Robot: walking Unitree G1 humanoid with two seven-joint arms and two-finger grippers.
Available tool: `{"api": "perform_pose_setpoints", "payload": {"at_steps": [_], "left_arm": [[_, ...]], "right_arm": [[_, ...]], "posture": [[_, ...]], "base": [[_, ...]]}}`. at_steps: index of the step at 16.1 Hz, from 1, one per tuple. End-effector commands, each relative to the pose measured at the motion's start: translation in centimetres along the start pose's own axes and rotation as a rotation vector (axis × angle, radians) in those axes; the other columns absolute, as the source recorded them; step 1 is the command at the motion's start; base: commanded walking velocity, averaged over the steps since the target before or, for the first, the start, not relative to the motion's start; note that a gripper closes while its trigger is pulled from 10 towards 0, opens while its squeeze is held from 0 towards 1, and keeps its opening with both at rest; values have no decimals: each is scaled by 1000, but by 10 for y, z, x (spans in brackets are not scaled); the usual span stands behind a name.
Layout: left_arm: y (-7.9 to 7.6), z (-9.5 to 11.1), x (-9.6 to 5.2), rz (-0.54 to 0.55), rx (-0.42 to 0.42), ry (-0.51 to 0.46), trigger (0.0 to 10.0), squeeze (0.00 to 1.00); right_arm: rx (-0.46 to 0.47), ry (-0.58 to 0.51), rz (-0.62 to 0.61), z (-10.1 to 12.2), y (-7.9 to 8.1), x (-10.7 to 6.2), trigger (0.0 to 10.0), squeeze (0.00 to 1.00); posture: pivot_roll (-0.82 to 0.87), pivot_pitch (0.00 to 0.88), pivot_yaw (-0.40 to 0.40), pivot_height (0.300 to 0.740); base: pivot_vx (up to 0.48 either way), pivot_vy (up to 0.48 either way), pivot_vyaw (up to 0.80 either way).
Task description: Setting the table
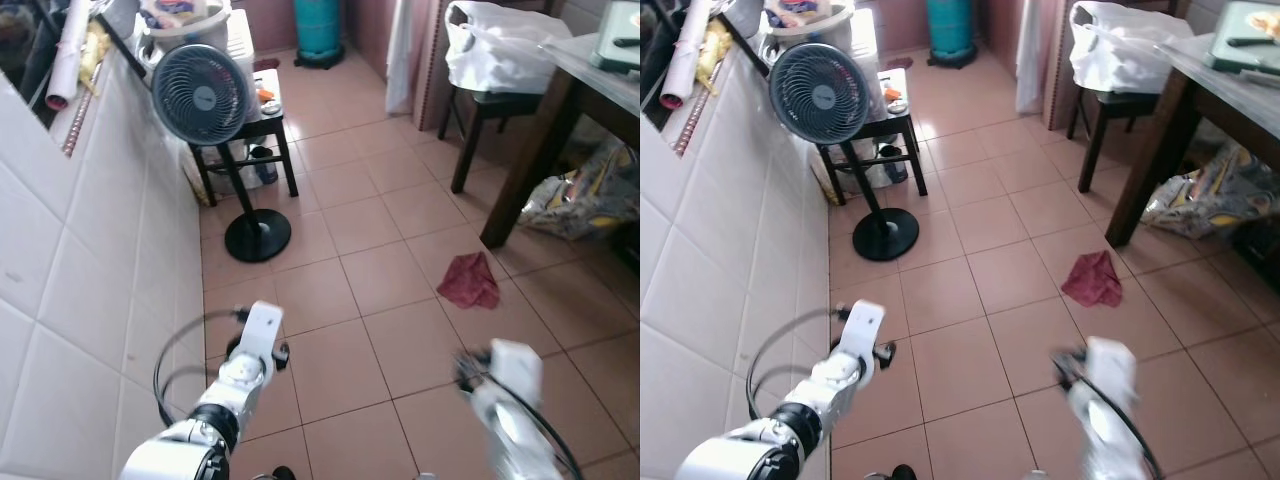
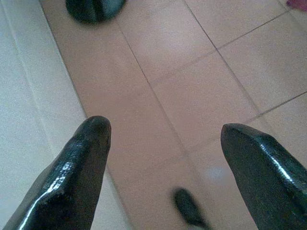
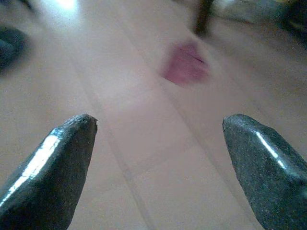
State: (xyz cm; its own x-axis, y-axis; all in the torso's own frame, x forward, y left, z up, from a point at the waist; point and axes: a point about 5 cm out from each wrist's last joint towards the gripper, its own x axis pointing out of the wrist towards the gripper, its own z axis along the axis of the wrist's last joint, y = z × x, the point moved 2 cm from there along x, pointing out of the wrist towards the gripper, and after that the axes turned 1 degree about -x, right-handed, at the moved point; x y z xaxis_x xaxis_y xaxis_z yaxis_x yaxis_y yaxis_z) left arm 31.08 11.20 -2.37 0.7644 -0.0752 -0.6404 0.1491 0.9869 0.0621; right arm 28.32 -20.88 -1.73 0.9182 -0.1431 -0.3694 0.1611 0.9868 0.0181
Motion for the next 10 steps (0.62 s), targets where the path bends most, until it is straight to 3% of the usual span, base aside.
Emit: {"api": "perform_pose_setpoints", "payload": {"at_steps": [1, 3, 5, 10], "left_arm": [[1, -7, -1, -11, -77, 27, 10000, 0], [-5, -6, 0, -44, -218, 56, 10000, 0], [-14, -2, 0, -103, -169, 54, 10000, 0], [8, -27, -4, -90, -92, 110, 10000, 0]], "right_arm": [[5, 30, 80, -8, 20, -2, 10000, 0], [-35, 25, 143, -5, 40, 0, 10000, 0], [-36, 27, 150, -6, 44, -1, 10000, 0], [-44, 22, 86, -21, 20, -14, 10000, 0]], "posture": [[-233, 89, 102, 740], [-231, 91, 100, 740], [-228, 96, 100, 740], [-165, 93, 65, 740]], "base": [[0, 0, 0], [0, 0, 0], [0, 0, 0], [0, 0, 0]]}}
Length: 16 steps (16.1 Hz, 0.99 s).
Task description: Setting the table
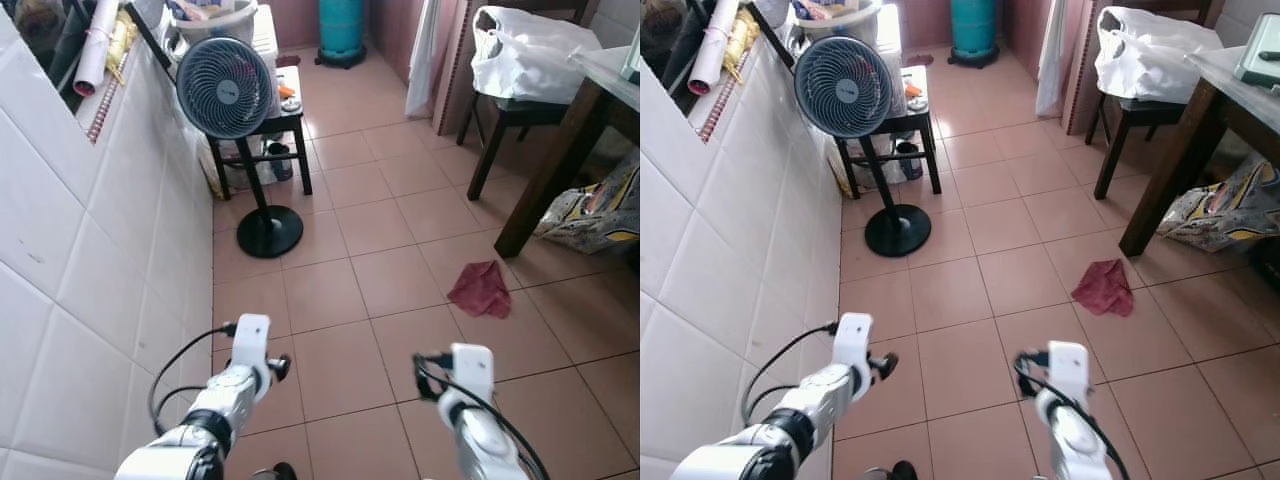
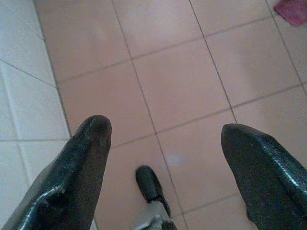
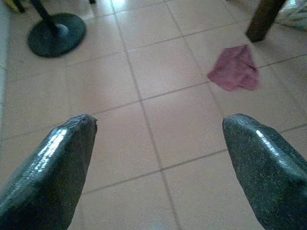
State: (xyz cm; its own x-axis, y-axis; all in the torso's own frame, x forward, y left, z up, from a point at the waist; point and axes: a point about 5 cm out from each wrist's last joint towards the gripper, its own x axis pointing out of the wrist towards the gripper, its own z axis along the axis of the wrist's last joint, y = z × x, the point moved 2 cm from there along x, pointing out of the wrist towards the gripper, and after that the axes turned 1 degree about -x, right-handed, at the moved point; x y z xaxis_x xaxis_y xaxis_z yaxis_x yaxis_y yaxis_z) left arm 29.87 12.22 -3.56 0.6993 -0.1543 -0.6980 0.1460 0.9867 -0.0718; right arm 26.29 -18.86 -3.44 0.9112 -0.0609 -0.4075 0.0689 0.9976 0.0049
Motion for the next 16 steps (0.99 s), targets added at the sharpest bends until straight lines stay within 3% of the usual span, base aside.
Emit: {"api": "perform_pose_setpoints", "payload": {"at_steps": [1, 3, 6, 10, 13, 16], "left_arm": [[7, -17, -3, -11, 46, 43, 10000, 0], [21, -29, -7, -5, 112, 41, 10000, 0], [28, -23, -8, 22, 100, -12, 10000, 0], [18, -5, -5, 4, 144, -78, 10000, 0], [8, 11, -3, -20, 190, -104, 10000, 0], [7, 21, -2, -13, 200, -127, 10000, 0]], "right_arm": [[8, -8, 1, -1, -3, -3, 10000, 0], [10, -26, -16, -3, -11, -8, 10000, 0], [-12, -27, 8, -3, -4, -7, 10000, 0], [-30, -82, -36, 4, 4, -8, 10000, 0], [9, -88, -143, -4, -9, -18, 10000, 0], [30, -77, -196, -11, -22, -25, 10000, 0]], "posture": [[-130, 93, 32, 740], [-60, 109, -12, 740], [-31, 106, -37, 740], [-98, 109, 22, 740], [-162, 115, 83, 740], [-151, 109, 75, 740]], "base": [[0, 0, 0], [0, 0, 0], [0, 0, 0], [0, 0, 0], [0, 0, 0], [0, 0, 0]]}}
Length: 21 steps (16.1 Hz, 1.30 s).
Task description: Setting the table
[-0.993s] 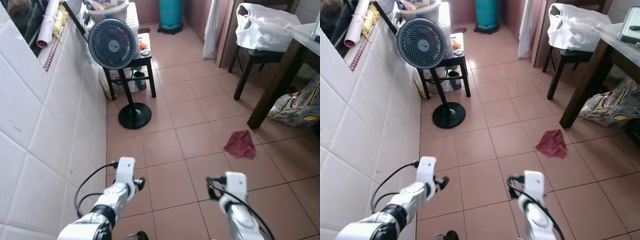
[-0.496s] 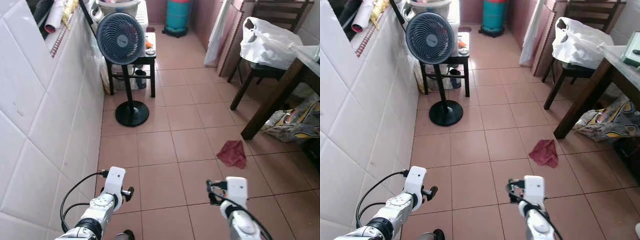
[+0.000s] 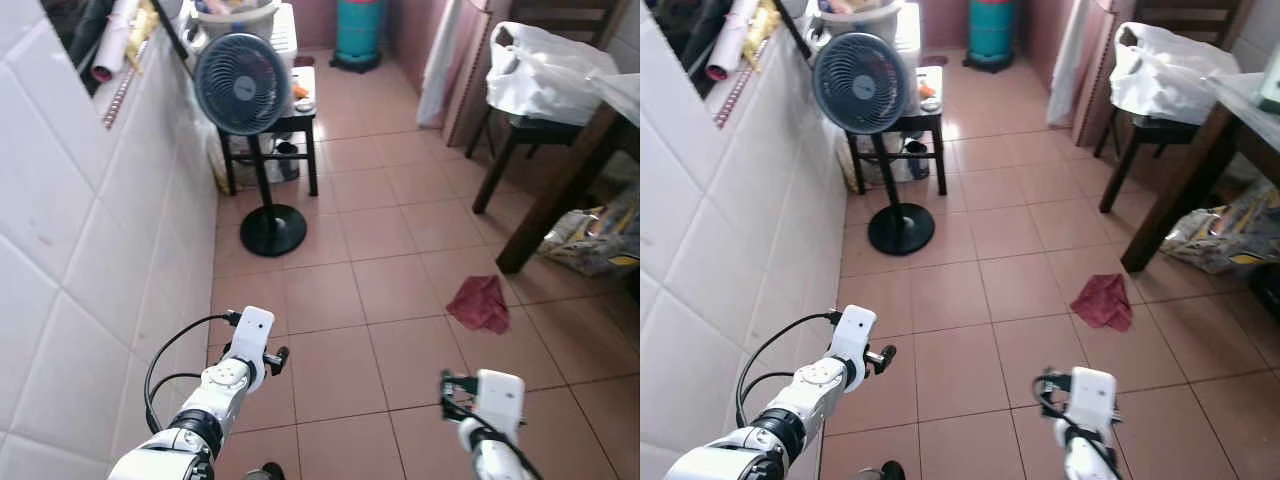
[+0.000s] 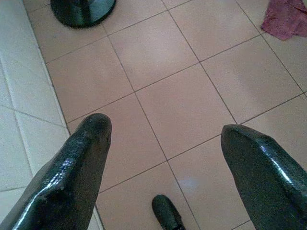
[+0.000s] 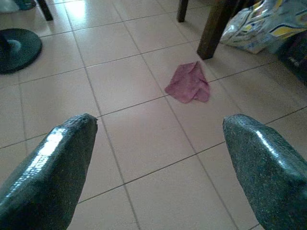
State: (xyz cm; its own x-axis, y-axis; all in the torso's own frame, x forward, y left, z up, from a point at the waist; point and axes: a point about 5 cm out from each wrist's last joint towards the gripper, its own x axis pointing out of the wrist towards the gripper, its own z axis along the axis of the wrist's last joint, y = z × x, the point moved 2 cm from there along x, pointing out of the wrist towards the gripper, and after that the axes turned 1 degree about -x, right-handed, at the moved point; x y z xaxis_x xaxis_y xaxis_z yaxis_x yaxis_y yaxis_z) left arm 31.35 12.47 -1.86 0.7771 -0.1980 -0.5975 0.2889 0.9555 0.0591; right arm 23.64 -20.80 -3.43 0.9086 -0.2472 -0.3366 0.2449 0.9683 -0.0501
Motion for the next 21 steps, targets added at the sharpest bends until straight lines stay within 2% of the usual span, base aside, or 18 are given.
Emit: {"api": "perform_pose_setpoints", "payload": {"at_steps": [1, 3, 6, 9, 10, 11, 12, 14, 15, 17, 19, 21], "left_arm": [[4, -1, 0, 24, -9, 5, 10000, 0], [1, -2, 0, 16, -3, 7, 10000, 0], [-9, -2, 0, -28, 31, 1, 10000, 0], [-8, 19, 3, -46, 99, -43, 10000, 0], [-9, 31, 5, -55, 117, -70, 10000, 0], [-15, 56, 7, -77, 136, -131, 10000, 0], [-14, 60, 7, -62, 122, -135, 10000, 0], [-10, 60, 8, -29, 85, -125, 10000, 0], [-11, 54, 8, -17, 61, -101, 10000, 0], [-8, 50, 8, 13, 63, -75, 10000, 0], [9, 38, 5, 42, 68, -49, 10000, 0], [26, 20, 0, 69, 74, -11, 10000, 0]], "right_arm": [[-6, -1, -2, -1, -3, -2, 10000, 0], [3, 8, -33, -4, -11, -3, 10000, 0], [5, -12, -17, 0, -5, -3, 10000, 0], [62, -26, -48, 9, 4, 6, 10000, 0], [72, -35, -47, 14, 6, 10, 10000, 0], [73, -39, -14, 23, 16, 18, 10000, 0], [56, -32, 5, 23, 21, 20, 10000, 0], [21, -52, 26, 29, 28, 23, 10000, 0], [16, -72, 21, 32, 27, 22, 10000, 0], [2, -74, 20, 26, 22, 16, 10000, 0], [-32, -57, 30, 15, 19, 9, 10000, 0], [-81, -94, 39, 19, 17, 6, 10000, 0]], "posture": [[-141, 107, 76, 740], [-148, 108, 70, 740], [-146, 95, 83, 740], [-101, 79, 123, 740], [-47, 87, 123, 740], [-28, 90, 106, 740], [-39, 85, 107, 740], [-85, 75, 119, 740], [-120, 73, 122, 740], [-121, 80, 123, 740], [-115, 84, 124, 740], [-108, 88, 125, 740]], "base": [[0, 0, 0], [0, 0, 0], [0, 0, 0], [0, 0, 0], [0, 0, 0], [0, 0, 0], [0, 0, 0], [0, 0, 0], [0, 0, 0], [0, 0, 0], [0, 0, 0], [0, 0, 0]]}}
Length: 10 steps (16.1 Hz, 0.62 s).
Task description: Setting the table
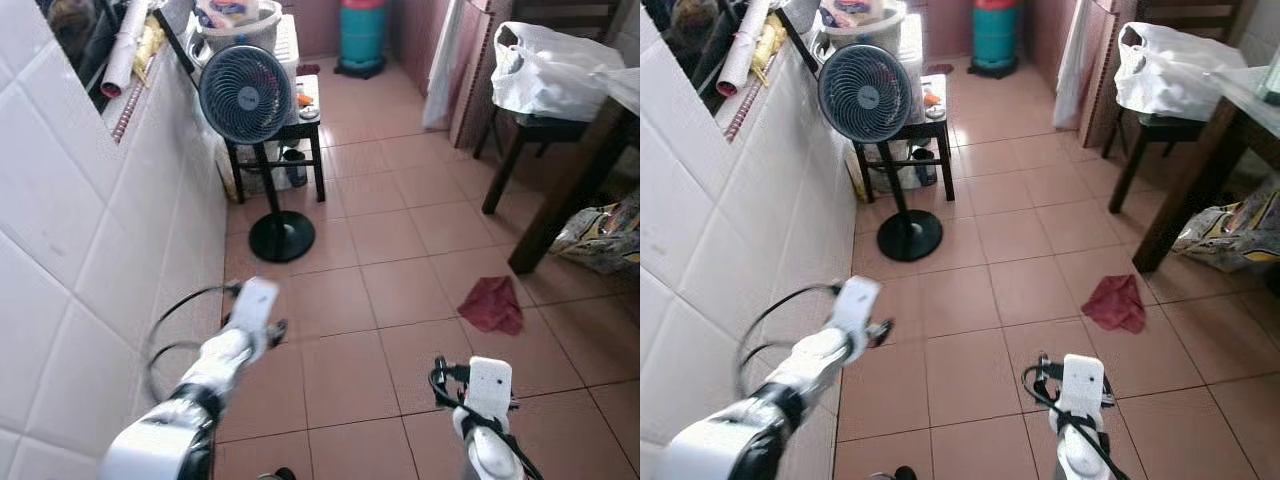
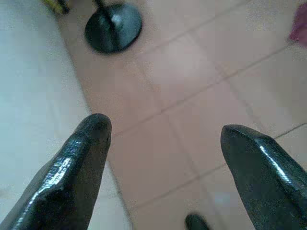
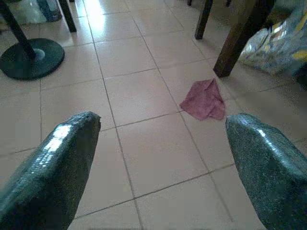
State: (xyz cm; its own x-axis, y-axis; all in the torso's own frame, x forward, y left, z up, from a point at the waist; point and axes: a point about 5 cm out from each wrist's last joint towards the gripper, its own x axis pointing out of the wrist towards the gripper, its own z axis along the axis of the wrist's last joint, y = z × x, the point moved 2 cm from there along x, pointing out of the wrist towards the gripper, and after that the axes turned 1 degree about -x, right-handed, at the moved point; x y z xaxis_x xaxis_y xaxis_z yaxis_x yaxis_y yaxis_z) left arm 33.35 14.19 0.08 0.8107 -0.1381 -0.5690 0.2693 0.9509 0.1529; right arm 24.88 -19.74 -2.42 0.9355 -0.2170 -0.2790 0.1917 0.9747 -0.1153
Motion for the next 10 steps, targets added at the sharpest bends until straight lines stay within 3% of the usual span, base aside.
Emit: {"api": "perform_pose_setpoints", "payload": {"at_steps": [1, 2, 4, 6, 7, 10], "left_arm": [[6, -9, -3, 1, 8, 13, 10000, 0], [8, -12, -4, 1, 4, 14, 10000, 0], [19, -42, -13, 44, -79, 42, 10000, 0], [16, -63, -20, 22, -102, 82, 10000, 0], [17, -67, -21, 39, -120, 89, 10000, 0], [3, -65, -20, -44, -83, 85, 10000, 0]], "right_arm": [[-27, -41, 10, 6, 2, -1, 10000, 0], [-35, -45, 10, 6, 0, -2, 10000, 0], [-37, -62, 10, 5, -16, -10, 10000, 0], [-55, -59, 39, 5, -17, -13, 10000, 0], [-57, -57, 44, 5, -16, -14, 10000, 0], [-40, -66, 29, 10, -14, -19, 10000, 0]], "posture": [[-104, 89, 126, 740], [-92, 97, 123, 740], [-40, 122, 80, 740], [-42, 124, 73, 740], [-53, 126, 62, 740], [-134, 143, 76, 740]], "base": [[0, 0, 0], [0, 0, 0], [0, 0, 0], [0, 0, 0], [0, 0, 0], [0, 0, 0]]}}
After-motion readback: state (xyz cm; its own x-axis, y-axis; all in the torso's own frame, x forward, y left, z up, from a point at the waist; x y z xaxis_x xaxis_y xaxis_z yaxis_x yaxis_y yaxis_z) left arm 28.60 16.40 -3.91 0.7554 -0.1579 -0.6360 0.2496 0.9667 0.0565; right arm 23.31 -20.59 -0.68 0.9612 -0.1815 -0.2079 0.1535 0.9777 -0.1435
